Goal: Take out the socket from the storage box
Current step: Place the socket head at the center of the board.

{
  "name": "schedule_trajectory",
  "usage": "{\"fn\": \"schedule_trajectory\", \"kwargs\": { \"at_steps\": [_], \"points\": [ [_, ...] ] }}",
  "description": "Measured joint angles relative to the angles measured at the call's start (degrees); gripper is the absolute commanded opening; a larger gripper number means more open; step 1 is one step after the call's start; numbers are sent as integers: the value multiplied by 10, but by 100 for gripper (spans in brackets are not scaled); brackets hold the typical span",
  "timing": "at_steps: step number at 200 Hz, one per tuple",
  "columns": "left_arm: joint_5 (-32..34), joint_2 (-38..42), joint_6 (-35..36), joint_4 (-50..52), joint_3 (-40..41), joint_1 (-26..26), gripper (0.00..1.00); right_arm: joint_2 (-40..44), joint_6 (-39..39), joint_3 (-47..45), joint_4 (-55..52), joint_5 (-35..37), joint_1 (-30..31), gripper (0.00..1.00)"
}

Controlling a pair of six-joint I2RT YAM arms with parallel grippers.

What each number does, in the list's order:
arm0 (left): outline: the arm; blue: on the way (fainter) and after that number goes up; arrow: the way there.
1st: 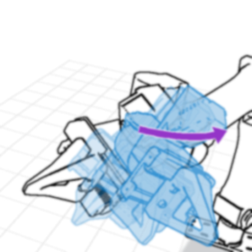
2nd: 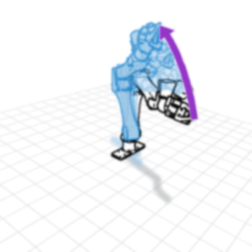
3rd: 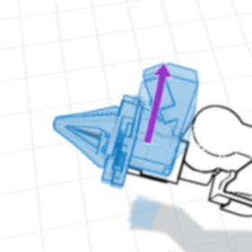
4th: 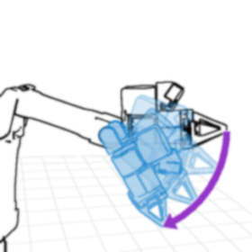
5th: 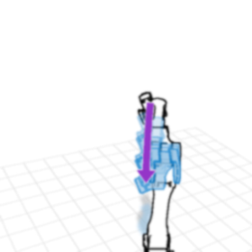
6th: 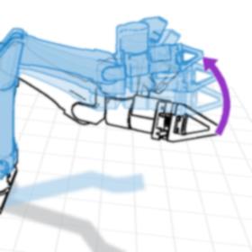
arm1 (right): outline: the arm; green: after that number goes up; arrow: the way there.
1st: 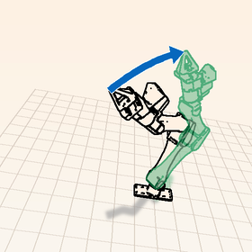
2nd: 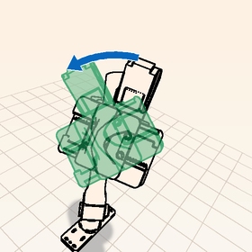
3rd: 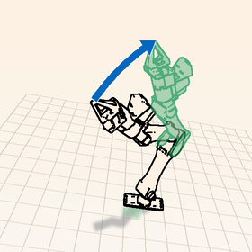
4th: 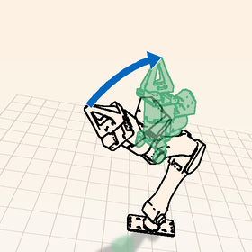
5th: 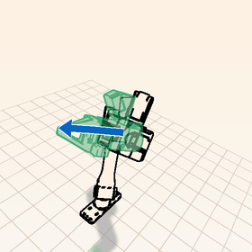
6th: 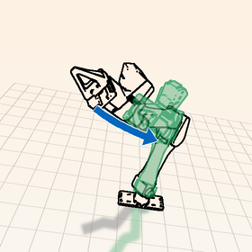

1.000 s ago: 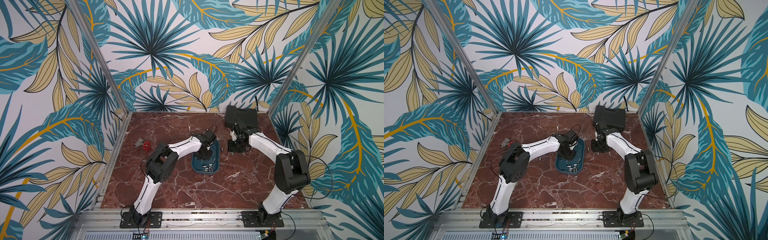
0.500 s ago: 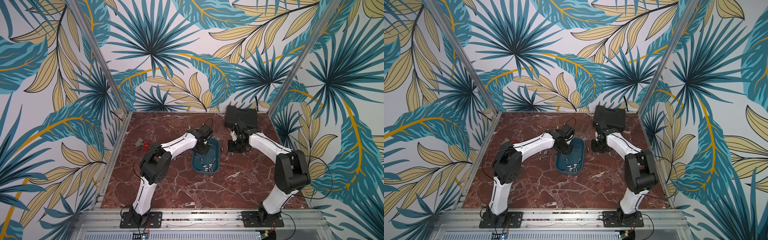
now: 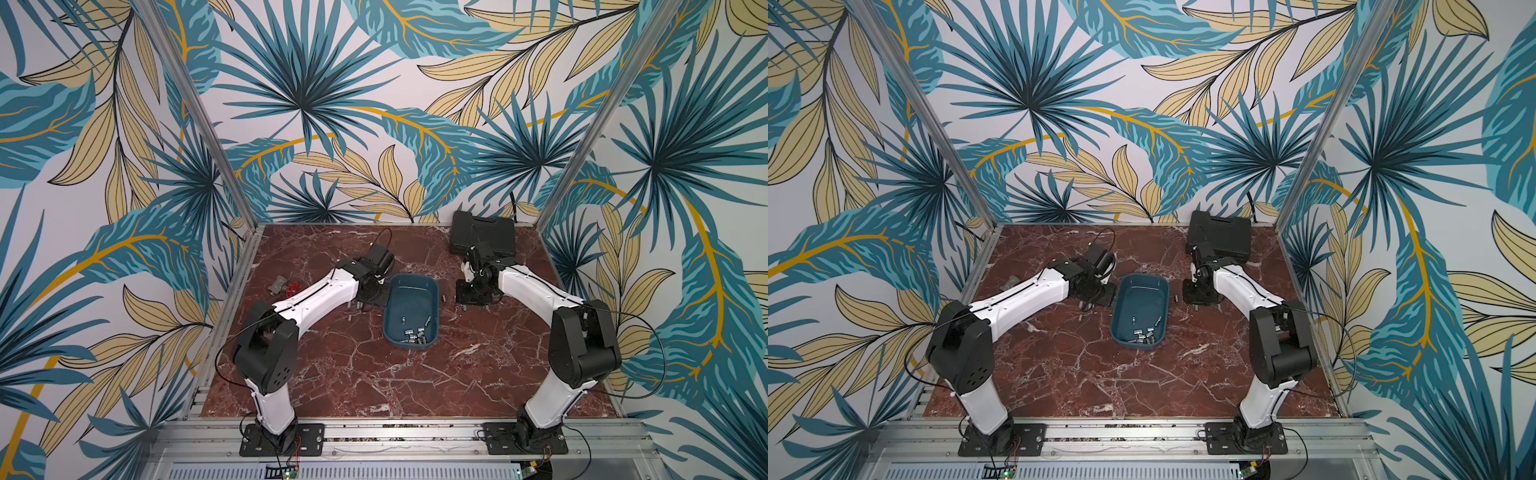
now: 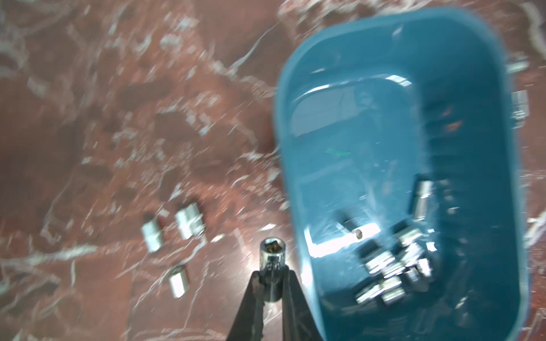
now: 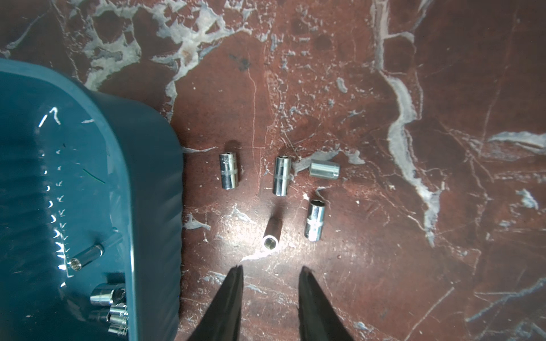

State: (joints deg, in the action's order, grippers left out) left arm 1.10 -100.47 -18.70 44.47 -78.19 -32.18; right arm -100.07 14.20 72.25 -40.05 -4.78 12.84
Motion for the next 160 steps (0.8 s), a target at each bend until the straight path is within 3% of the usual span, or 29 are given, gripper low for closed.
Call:
{"fn": "schedule_trajectory", "kwargs": {
  "at_steps": [57, 160],
  "points": [
    [-9, 19, -25, -12, 107, 39, 4, 0, 0, 0, 0, -5, 0, 34],
    [-32, -50, -30, -54, 110, 42, 9, 0, 0, -4, 2, -9, 0, 34]
  ]
}}
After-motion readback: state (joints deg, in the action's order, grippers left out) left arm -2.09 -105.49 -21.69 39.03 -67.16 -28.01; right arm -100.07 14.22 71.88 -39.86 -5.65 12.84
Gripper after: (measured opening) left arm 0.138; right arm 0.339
